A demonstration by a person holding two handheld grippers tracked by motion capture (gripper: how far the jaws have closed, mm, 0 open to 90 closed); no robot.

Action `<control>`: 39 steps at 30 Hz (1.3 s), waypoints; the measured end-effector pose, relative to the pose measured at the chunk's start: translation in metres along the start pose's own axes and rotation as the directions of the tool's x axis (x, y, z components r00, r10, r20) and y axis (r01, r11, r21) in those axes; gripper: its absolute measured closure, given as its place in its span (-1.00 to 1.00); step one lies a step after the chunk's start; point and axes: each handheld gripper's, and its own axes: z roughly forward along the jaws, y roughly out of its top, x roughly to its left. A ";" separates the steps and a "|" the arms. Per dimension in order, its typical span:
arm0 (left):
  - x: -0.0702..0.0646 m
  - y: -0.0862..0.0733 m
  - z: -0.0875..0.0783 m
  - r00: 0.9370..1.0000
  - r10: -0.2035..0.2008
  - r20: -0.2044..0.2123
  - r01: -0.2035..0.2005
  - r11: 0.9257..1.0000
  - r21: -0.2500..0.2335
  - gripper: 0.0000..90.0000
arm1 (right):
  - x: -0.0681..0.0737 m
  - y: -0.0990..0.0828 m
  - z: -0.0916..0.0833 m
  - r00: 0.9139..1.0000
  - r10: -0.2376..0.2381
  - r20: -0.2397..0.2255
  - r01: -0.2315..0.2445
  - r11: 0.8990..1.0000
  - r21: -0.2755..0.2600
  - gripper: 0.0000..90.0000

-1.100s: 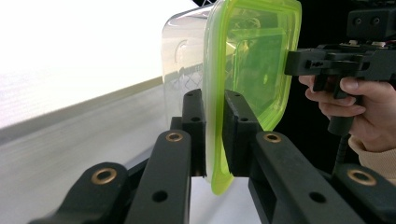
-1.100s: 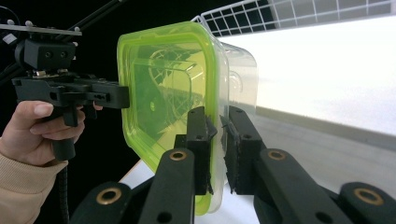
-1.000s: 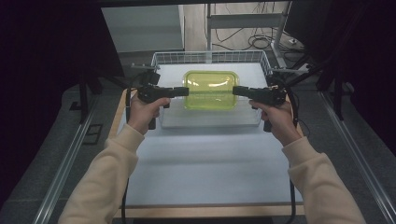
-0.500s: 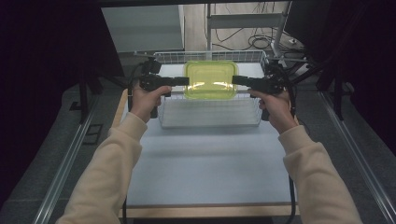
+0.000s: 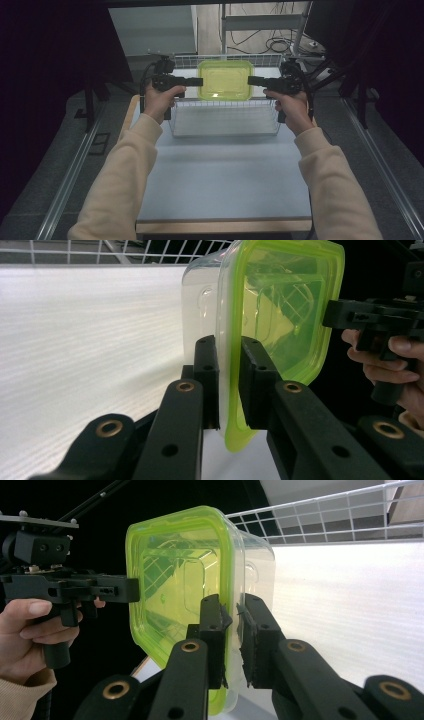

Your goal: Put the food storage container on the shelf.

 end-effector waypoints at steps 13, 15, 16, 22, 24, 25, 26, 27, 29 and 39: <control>0.011 0.009 0.015 0.999 -0.045 -0.030 0.046 0.998 0.033 0.78 | -0.010 0.013 0.013 0.998 0.034 0.049 -0.035 0.999 0.024 0.79; 0.013 0.010 0.017 0.998 -0.042 -0.044 0.044 0.998 0.040 0.77 | -0.011 0.013 0.016 0.998 0.036 0.052 -0.038 0.999 0.029 0.79; 0.015 0.011 0.020 0.997 -0.048 -0.064 0.051 0.998 0.047 0.77 | -0.012 0.013 0.018 0.997 0.036 0.064 -0.038 0.999 0.033 0.78; 0.018 0.017 0.028 0.995 -0.084 -0.050 0.085 0.996 0.020 0.76 | -0.019 0.016 0.025 0.993 0.054 0.104 -0.059 0.998 0.038 0.76; 0.020 0.019 0.031 0.994 -0.095 -0.053 0.096 0.995 0.021 0.75 | -0.022 0.017 0.028 0.991 0.054 0.124 -0.060 0.997 0.042 0.74; 0.020 0.019 0.031 0.994 -0.095 -0.053 0.096 0.995 0.021 0.73 | -0.022 0.017 0.028 0.991 0.054 0.124 -0.060 0.997 0.042 0.74; 0.021 0.020 0.035 0.993 -0.106 -0.059 0.107 0.994 0.021 0.71 | -0.025 0.018 0.031 0.989 0.066 0.129 -0.071 0.997 0.036 0.71; 0.022 0.020 0.038 0.992 -0.114 -0.060 0.115 0.993 0.020 0.67 | -0.026 0.018 0.033 0.989 0.066 0.135 -0.070 0.997 0.030 0.68; 0.023 0.020 0.040 0.991 -0.122 -0.057 0.123 0.992 0.016 0.61 | -0.029 0.018 0.037 0.985 0.063 0.160 -0.069 0.997 0.033 0.61; 0.036 0.019 0.049 0.988 -0.142 -0.055 0.143 0.990 0.010 -0.12 | -0.038 0.014 0.043 0.981 0.075 0.177 -0.081 0.996 0.027 0.41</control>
